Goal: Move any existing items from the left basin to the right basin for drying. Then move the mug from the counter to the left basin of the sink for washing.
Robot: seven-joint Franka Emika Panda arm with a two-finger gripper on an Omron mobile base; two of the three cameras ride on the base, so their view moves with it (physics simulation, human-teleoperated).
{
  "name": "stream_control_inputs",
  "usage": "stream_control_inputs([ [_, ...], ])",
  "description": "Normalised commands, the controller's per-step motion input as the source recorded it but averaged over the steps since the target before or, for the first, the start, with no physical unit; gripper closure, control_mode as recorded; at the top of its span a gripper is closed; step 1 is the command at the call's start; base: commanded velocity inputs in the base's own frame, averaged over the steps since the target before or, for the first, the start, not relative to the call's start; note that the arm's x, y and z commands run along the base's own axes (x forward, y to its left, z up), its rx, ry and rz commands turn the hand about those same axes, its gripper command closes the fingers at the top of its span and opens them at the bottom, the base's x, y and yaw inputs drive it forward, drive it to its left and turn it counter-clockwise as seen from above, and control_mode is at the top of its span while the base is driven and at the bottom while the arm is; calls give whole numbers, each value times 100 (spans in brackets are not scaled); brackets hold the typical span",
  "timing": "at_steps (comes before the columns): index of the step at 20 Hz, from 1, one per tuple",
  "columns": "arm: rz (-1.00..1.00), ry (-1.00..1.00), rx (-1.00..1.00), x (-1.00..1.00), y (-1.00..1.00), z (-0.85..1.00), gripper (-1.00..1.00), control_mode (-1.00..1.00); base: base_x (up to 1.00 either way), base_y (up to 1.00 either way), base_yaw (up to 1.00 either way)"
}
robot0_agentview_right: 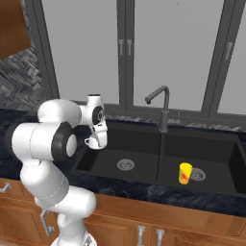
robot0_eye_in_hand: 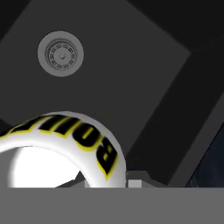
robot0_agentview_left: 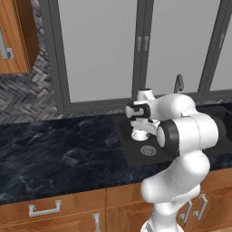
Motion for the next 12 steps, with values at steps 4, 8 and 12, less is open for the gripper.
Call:
stream_control_inputs([
  [4, -5, 1, 0, 0, -39, -41, 100, -100, 0, 0, 0],
  [8, -3, 0, 0, 6, -34, -36, 100, -100, 0, 0, 0],
  [12, -1, 0, 0, 13, -21, -37, 100, -100, 0, 0, 0],
])
